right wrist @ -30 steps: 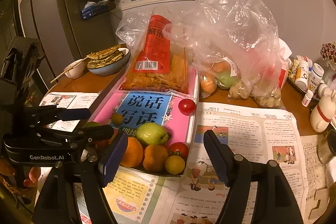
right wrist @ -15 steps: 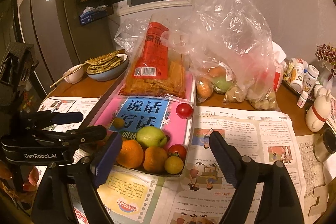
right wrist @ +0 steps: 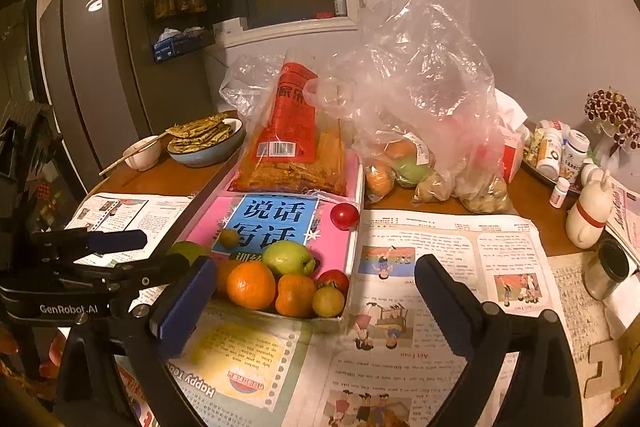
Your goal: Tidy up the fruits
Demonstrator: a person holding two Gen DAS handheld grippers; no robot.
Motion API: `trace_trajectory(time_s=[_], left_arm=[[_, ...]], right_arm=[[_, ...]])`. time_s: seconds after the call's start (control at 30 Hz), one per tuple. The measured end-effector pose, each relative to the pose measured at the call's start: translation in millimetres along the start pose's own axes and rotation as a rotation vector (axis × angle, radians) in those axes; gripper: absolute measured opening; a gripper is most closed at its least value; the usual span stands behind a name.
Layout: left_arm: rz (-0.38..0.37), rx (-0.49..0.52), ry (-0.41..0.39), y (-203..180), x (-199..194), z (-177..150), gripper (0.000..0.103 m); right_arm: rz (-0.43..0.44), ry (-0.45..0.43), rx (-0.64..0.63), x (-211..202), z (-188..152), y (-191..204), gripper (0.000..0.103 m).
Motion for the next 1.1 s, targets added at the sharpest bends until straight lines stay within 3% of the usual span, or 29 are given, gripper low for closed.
trace_trajectory(time_s=[0.63,1.1], left_arm=[[0.031,-0.023,-0.005,-3,-24,-60,0.078],[0.047,-0.024,-0.023,-1,-28,-70,0.078]], right_arm=[[0.02,0.0,-0.019,-34,-51,16,0.102],[-0.002,0.002,-0.006,-37,-65,14,0.102]])
Point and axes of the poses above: each gripper's, at about its wrist camera, not at the fingertips, and x roughly the way its jaws point, y to its left, z to its top, the point moved 10 cm from there along x, roughly the way its jaws point, and after that the axes turned 4 degrees about -z, right-handed, at the moved point
